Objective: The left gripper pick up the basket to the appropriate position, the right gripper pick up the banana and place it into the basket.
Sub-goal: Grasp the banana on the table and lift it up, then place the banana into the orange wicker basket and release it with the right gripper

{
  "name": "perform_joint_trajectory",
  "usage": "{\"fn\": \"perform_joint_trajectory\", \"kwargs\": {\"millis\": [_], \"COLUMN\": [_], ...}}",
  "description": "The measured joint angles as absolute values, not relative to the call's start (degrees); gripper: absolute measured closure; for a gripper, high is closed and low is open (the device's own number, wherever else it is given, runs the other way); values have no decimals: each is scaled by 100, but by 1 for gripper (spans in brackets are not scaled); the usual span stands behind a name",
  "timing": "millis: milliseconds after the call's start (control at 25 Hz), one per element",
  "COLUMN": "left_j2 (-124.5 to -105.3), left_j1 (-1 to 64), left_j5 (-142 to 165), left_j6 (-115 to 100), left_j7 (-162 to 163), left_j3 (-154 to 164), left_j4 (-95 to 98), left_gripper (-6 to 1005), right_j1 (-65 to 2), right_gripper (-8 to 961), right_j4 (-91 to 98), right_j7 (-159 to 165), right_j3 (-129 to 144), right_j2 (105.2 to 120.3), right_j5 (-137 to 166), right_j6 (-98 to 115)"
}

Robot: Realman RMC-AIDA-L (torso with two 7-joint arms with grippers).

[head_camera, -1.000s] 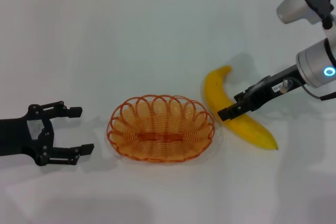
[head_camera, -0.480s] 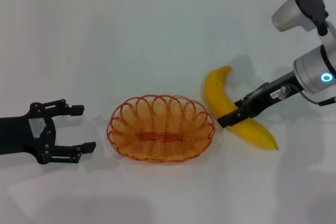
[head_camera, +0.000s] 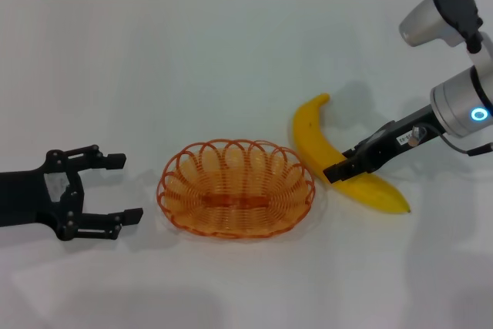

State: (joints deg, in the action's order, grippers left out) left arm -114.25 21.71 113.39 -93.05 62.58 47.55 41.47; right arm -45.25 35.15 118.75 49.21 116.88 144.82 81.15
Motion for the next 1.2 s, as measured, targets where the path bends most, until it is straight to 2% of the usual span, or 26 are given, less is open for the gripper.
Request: {"fn": "perform_joint_trajectory", "kwargs": {"millis": [160, 400, 880, 1040, 1200], "left_j2": [-11432, -11412, -11363, -11331, -11289], "left_j1": [2171, 2123, 2042, 1995, 1972], "left_j5": [11337, 11332, 11328, 11377, 11389], "left_j6": [-9312, -9319, -9357, -9363, -9366], "left_j7": [6258, 6258, 6256, 6257, 6257], "left_j3": [4754, 4755, 4754, 4714, 4736], "left_j4": [4161, 4166, 4172, 4167, 4154], "left_gripper": [92, 92, 92, 93, 93], "right_j1": [-4507, -4480, -4098, -3766, -3280], "right_gripper": [450, 449, 448, 447, 447], "right_j4": [3516, 3725, 5783, 6737, 7289], "right_j7": [11875, 11938, 12075, 11601, 11291], "right_j3": [4921, 4841, 4463, 4896, 6143], "right_j2": [11689, 11650, 11655, 11719, 11722], "right_j5": [14474, 14468, 14325, 13354, 12205], "right_j6": [8129, 8235, 9263, 9993, 10034]}}
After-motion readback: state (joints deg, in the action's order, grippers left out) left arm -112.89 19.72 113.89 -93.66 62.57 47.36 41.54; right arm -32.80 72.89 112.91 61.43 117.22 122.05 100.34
